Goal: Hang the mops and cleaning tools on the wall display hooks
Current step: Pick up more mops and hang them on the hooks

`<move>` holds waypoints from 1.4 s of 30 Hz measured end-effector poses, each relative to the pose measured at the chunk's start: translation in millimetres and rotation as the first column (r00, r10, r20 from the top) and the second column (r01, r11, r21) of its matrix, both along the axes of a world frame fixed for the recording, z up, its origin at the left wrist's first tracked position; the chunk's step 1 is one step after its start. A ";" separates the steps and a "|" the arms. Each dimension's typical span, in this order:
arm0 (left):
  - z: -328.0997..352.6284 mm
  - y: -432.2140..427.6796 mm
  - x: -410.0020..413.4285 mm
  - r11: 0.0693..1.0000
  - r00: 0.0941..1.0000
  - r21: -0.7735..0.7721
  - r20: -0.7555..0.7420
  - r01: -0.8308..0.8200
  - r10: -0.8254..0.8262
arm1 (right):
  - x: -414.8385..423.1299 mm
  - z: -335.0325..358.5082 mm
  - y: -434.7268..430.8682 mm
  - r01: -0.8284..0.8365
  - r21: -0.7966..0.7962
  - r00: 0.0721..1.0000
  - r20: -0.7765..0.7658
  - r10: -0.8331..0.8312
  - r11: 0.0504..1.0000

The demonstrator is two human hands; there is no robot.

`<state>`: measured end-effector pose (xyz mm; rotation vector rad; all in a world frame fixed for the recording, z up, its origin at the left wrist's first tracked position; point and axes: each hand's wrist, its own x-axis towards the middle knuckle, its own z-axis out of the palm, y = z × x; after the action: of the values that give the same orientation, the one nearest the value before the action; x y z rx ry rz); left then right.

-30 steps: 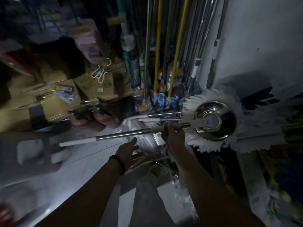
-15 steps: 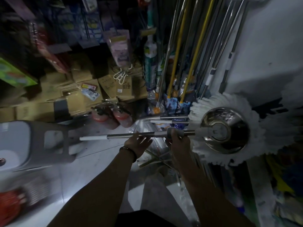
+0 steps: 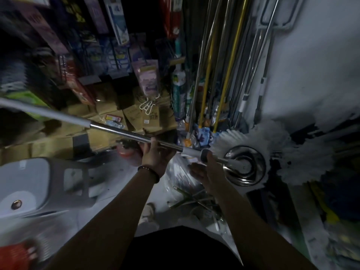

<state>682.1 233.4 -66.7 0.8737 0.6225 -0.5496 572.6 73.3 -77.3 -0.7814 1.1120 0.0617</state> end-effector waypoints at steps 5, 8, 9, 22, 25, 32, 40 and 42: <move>32.4 -11.4 19.9 0.993 0.993 0.113 0.114 0.027 -0.040 | 15.9 27.4 -15.5 -0.325 -0.228 0.922 -0.293 0.254 0.918; 51.6 -24.5 27.3 0.991 0.980 0.136 0.195 0.000 -0.027 | 25.2 41.9 -27.6 -0.475 -0.608 0.875 -0.405 0.266 0.636; 59.0 -29.2 27.9 0.989 0.972 0.147 0.231 -0.002 -0.033 | 30.5 48.9 -28.0 -0.460 -0.712 0.888 -0.378 0.262 0.531; 104.2 -79.2 29.3 0.928 0.726 0.329 0.592 0.177 -0.349 | 140.7 210.7 -3.9 -0.188 -0.918 0.734 0.105 0.671 0.349; 122.2 -90.0 24.7 0.912 0.668 0.327 0.624 0.249 -0.406 | 151.6 241.3 -2.2 -0.176 -0.866 0.706 0.220 0.674 0.467; 152.4 -98.1 24.6 0.812 0.329 0.550 0.744 0.195 -0.582 | 138.2 308.0 -21.5 0.025 -0.803 0.671 0.455 0.585 0.596; 182.6 -122.1 22.5 0.733 0.168 0.608 0.723 0.305 -0.670 | 109.6 372.3 -63.9 0.196 -0.713 0.573 0.641 0.511 0.674; 207.2 -128.3 27.2 0.783 0.175 0.546 0.775 0.298 -0.607 | 102.9 377.6 -71.7 0.242 -0.698 0.580 0.661 0.476 0.674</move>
<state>709.4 105.1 140.5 1.4898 -0.7598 -0.3828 675.5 1.6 300.3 -1.4375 0.0930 -0.6394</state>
